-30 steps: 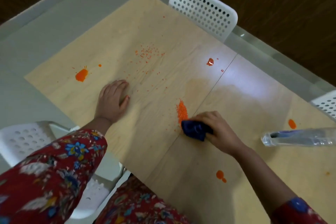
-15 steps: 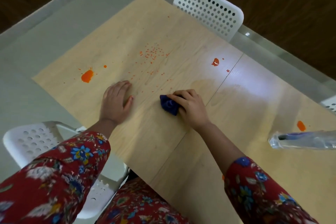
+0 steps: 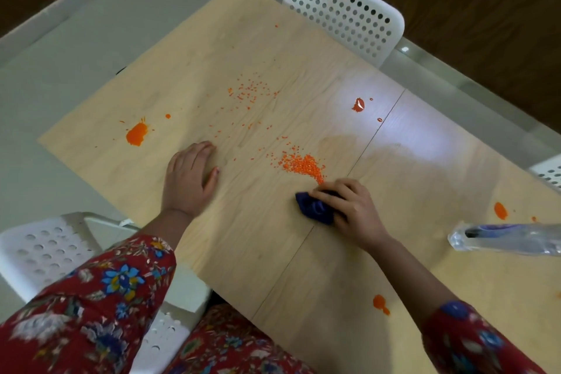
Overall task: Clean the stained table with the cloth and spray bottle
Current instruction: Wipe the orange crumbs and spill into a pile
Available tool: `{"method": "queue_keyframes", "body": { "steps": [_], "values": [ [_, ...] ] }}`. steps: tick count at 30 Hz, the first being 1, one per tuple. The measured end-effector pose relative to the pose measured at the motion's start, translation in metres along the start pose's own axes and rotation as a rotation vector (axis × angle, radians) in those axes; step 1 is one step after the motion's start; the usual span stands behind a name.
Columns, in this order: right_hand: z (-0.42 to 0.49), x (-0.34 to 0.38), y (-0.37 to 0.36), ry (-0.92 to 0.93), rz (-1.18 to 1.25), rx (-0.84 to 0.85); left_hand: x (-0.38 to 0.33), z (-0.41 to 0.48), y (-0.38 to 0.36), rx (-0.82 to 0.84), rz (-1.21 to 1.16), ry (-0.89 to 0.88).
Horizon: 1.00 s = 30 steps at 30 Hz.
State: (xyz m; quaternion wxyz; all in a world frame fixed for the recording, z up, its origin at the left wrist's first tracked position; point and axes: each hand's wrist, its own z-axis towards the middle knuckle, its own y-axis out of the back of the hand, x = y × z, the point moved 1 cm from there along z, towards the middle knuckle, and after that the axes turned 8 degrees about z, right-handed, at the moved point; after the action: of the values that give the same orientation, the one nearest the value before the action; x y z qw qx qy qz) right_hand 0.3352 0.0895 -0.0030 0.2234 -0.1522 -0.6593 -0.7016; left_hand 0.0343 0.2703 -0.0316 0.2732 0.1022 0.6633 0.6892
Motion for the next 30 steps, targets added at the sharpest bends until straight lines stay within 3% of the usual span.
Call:
{"method": "queue_keyframes", "body": {
  "steps": [5,8,13,16,21,26,30],
  "values": [
    [0.092,0.007,-0.011,-0.062,0.013,0.019,-0.001,-0.001,0.001,0.022,-0.002,0.007],
    [0.105,0.015,-0.006,-0.203,0.042,-0.117,0.000,0.000,0.001,0.029,0.003,0.015],
    [0.047,-0.001,0.013,-0.790,0.330,-0.535,-0.001,0.000,0.001,0.017,0.011,0.024],
    [0.023,-0.007,0.010,-1.062,0.196,-0.528,-0.001,0.000,0.003,-0.001,-0.002,0.037],
    [0.076,0.012,-0.014,-1.057,0.161,-0.535,-0.001,0.000,0.004,0.030,-0.008,0.073],
    [0.129,0.027,-0.023,-0.870,0.254,-0.471,-0.001,0.002,0.005,0.020,0.020,0.084],
    [0.129,-0.004,-0.006,-0.918,0.246,-0.599,0.001,0.031,0.012,-0.052,-0.034,0.167]
  ]
}}
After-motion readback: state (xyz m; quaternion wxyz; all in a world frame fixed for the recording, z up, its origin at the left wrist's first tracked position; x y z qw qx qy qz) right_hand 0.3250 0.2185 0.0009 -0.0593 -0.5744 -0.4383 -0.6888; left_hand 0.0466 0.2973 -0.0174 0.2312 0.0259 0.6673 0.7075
